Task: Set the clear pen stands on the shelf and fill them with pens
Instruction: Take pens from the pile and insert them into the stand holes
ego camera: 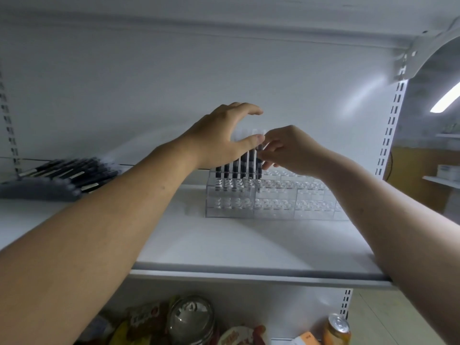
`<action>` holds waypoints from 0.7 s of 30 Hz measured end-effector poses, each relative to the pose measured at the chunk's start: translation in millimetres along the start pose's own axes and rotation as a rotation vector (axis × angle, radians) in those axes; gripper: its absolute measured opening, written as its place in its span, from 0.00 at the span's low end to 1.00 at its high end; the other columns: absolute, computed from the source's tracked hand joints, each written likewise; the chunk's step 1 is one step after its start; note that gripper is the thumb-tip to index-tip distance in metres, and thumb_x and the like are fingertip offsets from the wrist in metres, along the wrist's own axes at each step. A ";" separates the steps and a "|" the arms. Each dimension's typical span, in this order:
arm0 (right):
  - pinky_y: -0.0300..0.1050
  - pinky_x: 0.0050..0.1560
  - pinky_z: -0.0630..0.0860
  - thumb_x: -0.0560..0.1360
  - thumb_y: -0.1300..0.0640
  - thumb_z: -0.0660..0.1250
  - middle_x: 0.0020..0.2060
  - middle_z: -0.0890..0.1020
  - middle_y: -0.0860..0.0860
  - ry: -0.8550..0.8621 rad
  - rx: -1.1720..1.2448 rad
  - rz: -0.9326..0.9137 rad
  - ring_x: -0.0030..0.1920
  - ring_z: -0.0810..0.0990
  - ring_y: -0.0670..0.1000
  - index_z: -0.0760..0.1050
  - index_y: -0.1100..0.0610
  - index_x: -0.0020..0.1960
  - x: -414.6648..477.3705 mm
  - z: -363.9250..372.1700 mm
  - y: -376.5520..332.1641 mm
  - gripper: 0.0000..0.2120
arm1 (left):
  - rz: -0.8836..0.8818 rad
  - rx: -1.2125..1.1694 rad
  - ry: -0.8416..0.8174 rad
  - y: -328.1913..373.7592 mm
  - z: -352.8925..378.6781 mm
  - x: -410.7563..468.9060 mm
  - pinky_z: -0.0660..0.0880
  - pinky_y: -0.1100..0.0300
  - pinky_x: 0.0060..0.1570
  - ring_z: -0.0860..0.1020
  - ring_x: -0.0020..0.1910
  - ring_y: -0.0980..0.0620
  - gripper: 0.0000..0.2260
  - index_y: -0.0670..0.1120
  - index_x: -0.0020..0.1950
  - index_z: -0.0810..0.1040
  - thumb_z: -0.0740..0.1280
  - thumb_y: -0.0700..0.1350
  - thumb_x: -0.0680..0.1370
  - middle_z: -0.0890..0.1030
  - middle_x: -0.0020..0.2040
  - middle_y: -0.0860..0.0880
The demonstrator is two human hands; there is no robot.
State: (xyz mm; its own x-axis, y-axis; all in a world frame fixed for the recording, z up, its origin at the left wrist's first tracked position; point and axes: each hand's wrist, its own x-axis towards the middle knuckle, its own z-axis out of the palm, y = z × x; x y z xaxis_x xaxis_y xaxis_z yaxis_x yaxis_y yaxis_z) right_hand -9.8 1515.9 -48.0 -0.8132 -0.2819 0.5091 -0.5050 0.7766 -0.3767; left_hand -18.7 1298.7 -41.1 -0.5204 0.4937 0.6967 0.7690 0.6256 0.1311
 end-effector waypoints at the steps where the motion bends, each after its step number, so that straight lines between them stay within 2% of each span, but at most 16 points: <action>1: 0.64 0.50 0.85 0.80 0.56 0.73 0.38 0.89 0.49 0.000 -0.020 -0.005 0.40 0.89 0.47 0.83 0.58 0.49 -0.6 -1.1 0.3 0.05 | -0.001 0.003 -0.001 -0.3 0.0 -0.1 0.66 0.54 0.73 0.67 0.76 0.55 0.25 0.56 0.79 0.69 0.68 0.59 0.83 0.71 0.77 0.56; 5: 0.57 0.51 0.86 0.76 0.51 0.77 0.36 0.88 0.48 0.020 -0.072 -0.023 0.39 0.88 0.46 0.84 0.54 0.48 -2.3 -5.7 3.7 0.07 | -0.007 0.013 0.000 -2.9 -0.7 -0.5 0.67 0.53 0.74 0.68 0.76 0.55 0.25 0.56 0.79 0.69 0.67 0.59 0.83 0.72 0.76 0.56; 8: 0.53 0.49 0.85 0.76 0.46 0.77 0.38 0.87 0.48 0.182 -0.045 -0.027 0.40 0.87 0.48 0.80 0.53 0.52 1.5 -10.9 5.3 0.13 | -0.006 0.022 -0.001 -2.2 -1.7 -0.9 0.67 0.52 0.74 0.68 0.76 0.55 0.25 0.56 0.79 0.69 0.67 0.60 0.83 0.72 0.77 0.56; 12: 0.48 0.50 0.82 0.78 0.48 0.73 0.45 0.84 0.46 0.382 -0.019 -0.125 0.46 0.84 0.48 0.78 0.52 0.58 5.2 -12.4 3.8 0.12 | -0.002 0.072 0.011 -3.3 -6.9 -1.9 0.68 0.53 0.73 0.69 0.76 0.54 0.26 0.54 0.79 0.69 0.67 0.60 0.83 0.73 0.76 0.55; 16: 0.45 0.57 0.77 0.79 0.46 0.72 0.57 0.81 0.48 0.410 -0.057 -0.183 0.55 0.80 0.49 0.76 0.52 0.66 8.3 -6.9 -0.7 0.18 | -0.042 0.155 0.050 -9.3 -21.0 -2.5 0.71 0.49 0.71 0.71 0.73 0.53 0.25 0.53 0.78 0.71 0.66 0.60 0.83 0.75 0.74 0.55; 21: 0.54 0.68 0.72 0.79 0.40 0.69 0.61 0.81 0.47 0.337 -0.176 -0.262 0.63 0.77 0.48 0.75 0.50 0.69 14.4 2.2 -40.4 0.22 | -0.183 0.205 0.001 -21.7 -46.1 -8.6 0.75 0.47 0.66 0.75 0.67 0.53 0.24 0.55 0.77 0.70 0.63 0.63 0.84 0.76 0.70 0.57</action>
State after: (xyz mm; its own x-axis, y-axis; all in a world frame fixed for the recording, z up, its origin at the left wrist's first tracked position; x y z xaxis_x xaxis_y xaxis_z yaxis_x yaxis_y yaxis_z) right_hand -1.7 1479.3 -27.1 -0.5108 -0.3047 0.8039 -0.6003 0.7958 -0.0798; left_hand -13.7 1253.0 -17.5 -0.6434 0.3611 0.6751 0.5711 0.8136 0.1091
